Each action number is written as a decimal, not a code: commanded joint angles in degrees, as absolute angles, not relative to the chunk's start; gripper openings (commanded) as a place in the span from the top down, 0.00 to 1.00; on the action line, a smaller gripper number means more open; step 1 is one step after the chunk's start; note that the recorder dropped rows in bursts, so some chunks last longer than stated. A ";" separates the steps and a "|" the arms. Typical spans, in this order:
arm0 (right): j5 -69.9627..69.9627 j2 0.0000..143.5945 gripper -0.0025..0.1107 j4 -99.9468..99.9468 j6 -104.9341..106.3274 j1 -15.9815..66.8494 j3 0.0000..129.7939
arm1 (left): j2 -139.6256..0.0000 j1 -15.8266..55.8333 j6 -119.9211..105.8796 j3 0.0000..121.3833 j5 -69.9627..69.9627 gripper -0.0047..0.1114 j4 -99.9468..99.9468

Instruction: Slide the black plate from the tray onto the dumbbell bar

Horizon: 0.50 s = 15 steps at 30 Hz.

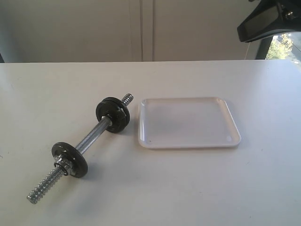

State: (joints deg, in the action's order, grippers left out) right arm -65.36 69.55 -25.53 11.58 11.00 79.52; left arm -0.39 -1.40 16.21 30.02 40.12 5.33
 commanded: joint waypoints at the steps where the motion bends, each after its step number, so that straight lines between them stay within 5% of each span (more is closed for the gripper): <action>1: -64.95 69.15 0.98 -25.45 11.73 10.81 79.28 | 0.00 -1.56 16.49 25.02 40.00 0.96 4.05; 9: -64.95 69.15 0.98 -25.45 11.73 10.81 79.28 | 0.00 -1.56 5.21 12.36 15.94 0.96 2.99; 15: -64.95 69.15 0.98 -25.45 11.73 10.81 79.28 | 0.00 -1.56 1.08 3.43 11.16 0.96 2.54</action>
